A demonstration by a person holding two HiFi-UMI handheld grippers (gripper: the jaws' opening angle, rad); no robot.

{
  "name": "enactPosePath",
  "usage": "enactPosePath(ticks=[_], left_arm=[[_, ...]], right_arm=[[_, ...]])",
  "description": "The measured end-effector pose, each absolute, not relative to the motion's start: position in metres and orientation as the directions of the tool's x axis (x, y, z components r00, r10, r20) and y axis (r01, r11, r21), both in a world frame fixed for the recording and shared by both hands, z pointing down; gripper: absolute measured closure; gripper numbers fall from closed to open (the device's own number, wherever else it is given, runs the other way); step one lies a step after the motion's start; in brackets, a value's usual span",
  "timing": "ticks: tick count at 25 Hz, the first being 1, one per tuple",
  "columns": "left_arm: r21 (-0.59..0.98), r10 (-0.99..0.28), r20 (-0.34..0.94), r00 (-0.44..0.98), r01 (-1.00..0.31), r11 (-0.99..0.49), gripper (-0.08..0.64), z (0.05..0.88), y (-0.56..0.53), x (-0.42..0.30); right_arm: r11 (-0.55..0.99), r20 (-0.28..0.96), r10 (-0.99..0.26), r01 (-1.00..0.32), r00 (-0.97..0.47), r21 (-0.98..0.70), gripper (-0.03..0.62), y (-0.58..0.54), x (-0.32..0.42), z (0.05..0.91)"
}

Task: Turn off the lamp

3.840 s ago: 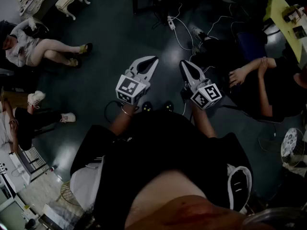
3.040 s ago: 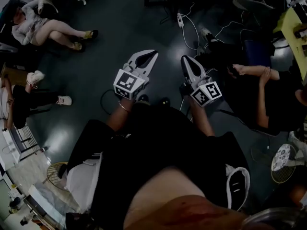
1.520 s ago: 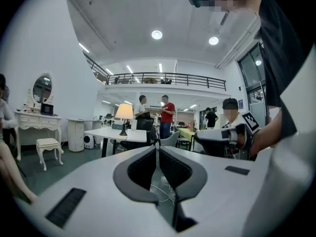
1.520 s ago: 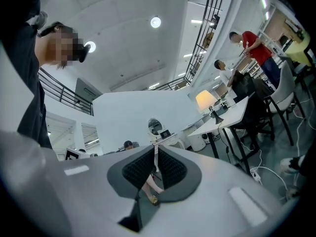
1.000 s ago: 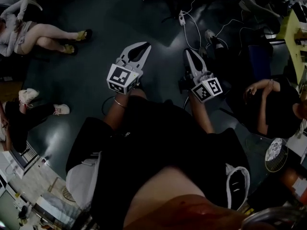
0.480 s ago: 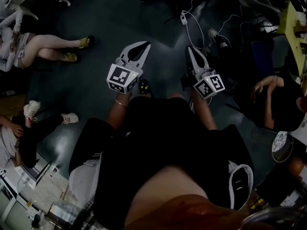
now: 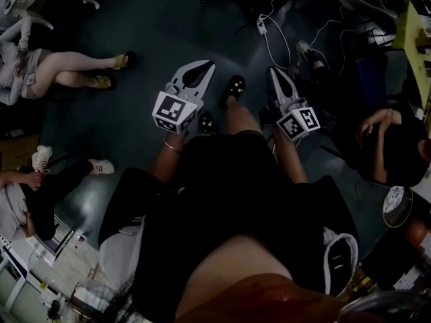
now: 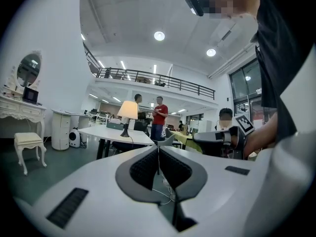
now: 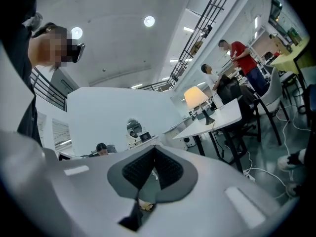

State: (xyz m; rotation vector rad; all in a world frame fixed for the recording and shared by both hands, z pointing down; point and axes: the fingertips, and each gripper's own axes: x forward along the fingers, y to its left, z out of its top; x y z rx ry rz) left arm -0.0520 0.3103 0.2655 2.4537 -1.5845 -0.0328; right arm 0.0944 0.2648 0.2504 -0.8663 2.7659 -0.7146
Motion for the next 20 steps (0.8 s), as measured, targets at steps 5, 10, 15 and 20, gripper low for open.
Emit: enactPosePath(ticks=[5, 10, 15, 20], left_arm=[[0.182, -0.916, 0.093, 0.389, -0.912, -0.369, 0.552, 0.261, 0.305, -0.061], [0.158, -0.932, 0.102, 0.349, -0.93, -0.331, 0.552, 0.261, 0.294, -0.079], [0.159, -0.947, 0.137, 0.291, -0.95, -0.269, 0.552, 0.263, 0.284, -0.097], [0.171, -0.953, 0.147, 0.263, -0.956, -0.238, 0.552, 0.273, 0.27, -0.107]], right_arm=[[0.752, -0.022, -0.529, -0.456, -0.849, -0.476, 0.592, 0.247, 0.076, 0.246], [0.787, -0.042, -0.474, -0.402, -0.88, -0.468, 0.592, 0.227, 0.05, 0.242], [0.794, -0.03, -0.43, -0.362, -0.902, -0.488, 0.592, 0.21, 0.029, 0.252], [0.793, -0.02, -0.421, -0.357, -0.907, -0.493, 0.592, 0.183, 0.021, 0.261]])
